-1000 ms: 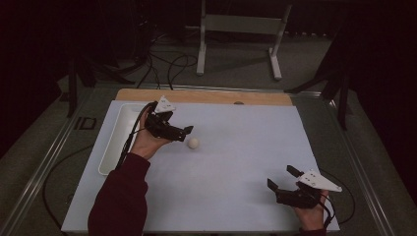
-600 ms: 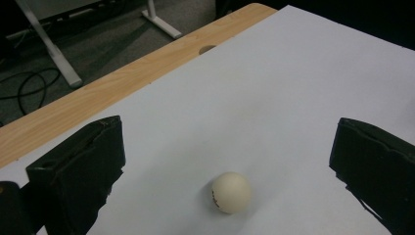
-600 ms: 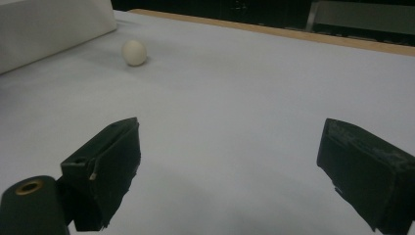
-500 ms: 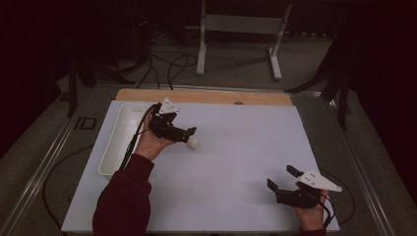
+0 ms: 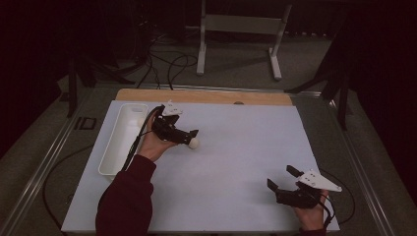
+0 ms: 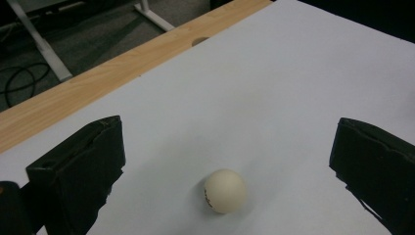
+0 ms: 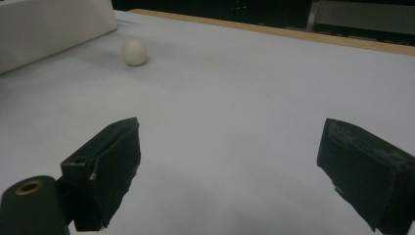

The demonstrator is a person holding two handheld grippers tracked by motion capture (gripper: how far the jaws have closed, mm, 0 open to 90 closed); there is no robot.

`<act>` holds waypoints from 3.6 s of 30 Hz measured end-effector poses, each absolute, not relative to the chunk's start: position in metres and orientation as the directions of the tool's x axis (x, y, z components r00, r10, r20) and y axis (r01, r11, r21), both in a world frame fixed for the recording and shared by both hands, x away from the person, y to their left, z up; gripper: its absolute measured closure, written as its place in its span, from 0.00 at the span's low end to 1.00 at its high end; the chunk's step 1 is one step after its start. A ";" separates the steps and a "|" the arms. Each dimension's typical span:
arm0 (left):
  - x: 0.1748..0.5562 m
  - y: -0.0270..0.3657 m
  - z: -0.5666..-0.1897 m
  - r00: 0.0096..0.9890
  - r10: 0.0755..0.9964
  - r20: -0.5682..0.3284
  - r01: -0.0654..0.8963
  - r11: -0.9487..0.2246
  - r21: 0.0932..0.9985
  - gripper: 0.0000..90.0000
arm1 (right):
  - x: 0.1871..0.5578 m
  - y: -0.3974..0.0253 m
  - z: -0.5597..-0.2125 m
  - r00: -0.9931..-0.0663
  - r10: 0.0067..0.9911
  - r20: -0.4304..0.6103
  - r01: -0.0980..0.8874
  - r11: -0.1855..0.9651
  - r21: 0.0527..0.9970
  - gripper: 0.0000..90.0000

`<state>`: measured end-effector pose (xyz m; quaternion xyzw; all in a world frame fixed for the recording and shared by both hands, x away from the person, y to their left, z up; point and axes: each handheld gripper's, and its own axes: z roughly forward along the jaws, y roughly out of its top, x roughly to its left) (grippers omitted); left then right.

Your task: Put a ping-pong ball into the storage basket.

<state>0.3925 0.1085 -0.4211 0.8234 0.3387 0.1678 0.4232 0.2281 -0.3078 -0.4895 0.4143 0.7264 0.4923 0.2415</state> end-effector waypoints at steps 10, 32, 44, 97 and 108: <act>0.395 0.107 -0.429 0.717 0.697 -0.023 0.427 -0.413 0.804 0.01 | 0.228 -0.308 -0.489 -0.540 0.840 0.056 0.364 0.173 0.915 0.10; 0.397 0.098 -0.445 0.731 0.681 -0.037 0.440 -0.431 0.788 0.01 | 0.227 -0.308 -0.489 -0.539 0.841 0.057 0.363 0.171 0.916 0.10; 0.398 0.095 -0.451 0.734 0.679 -0.034 0.437 -0.433 0.788 0.01 | 0.227 -0.308 -0.489 -0.539 0.840 0.058 0.365 0.170 0.916 0.10; 0.405 0.083 -0.483 0.718 0.693 -0.064 0.485 -0.431 0.761 0.01 | 0.227 -0.309 -0.488 -0.538 0.841 0.060 0.364 0.168 0.916 0.10; 0.406 0.089 -0.495 0.692 0.717 -0.082 0.516 -0.412 0.751 0.02 | 0.227 -0.308 -0.489 -0.541 0.839 0.057 0.364 0.173 0.915 0.10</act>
